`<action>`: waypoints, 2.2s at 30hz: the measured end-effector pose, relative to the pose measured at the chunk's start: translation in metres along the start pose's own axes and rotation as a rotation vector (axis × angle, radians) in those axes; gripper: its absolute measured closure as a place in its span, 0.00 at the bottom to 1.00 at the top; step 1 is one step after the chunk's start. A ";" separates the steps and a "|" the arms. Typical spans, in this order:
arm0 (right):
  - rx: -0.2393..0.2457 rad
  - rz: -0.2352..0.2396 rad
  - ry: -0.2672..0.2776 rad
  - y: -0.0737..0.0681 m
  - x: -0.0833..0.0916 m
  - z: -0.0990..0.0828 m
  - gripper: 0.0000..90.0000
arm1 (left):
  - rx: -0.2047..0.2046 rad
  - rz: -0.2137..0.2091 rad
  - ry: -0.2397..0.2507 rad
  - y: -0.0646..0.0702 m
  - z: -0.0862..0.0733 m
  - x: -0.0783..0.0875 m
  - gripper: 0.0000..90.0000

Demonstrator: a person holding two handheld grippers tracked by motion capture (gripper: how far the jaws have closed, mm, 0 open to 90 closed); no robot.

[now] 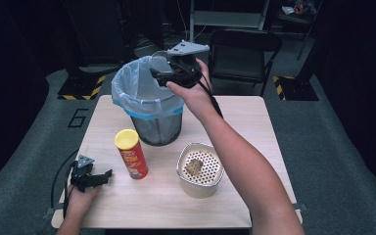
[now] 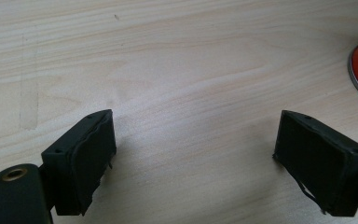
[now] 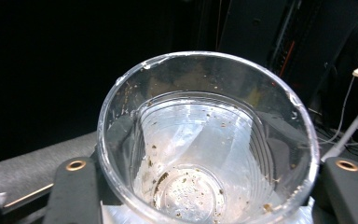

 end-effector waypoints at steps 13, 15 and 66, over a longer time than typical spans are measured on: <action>-0.025 -0.001 -0.031 -0.008 -0.055 -0.021 0.18 | 0.000 -0.005 -0.008 0.000 0.000 0.001 0.14; -0.053 0.019 -0.049 -0.009 -0.057 -0.027 0.15 | 0.002 -0.002 -0.001 0.000 0.000 0.000 0.14; -0.008 -0.096 -0.110 0.048 0.102 -0.142 0.26 | -0.032 -0.328 0.122 0.098 0.059 0.048 0.13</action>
Point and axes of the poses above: each handheld gripper's, and its own axes: x roughly backward along the jaws, z roughly out of its top, y roughly to its right, the point moved 10 cm from there along -x, roughly forward along the jaws, and after that the axes turned 3 degrees about y, right-handed, at the moved point
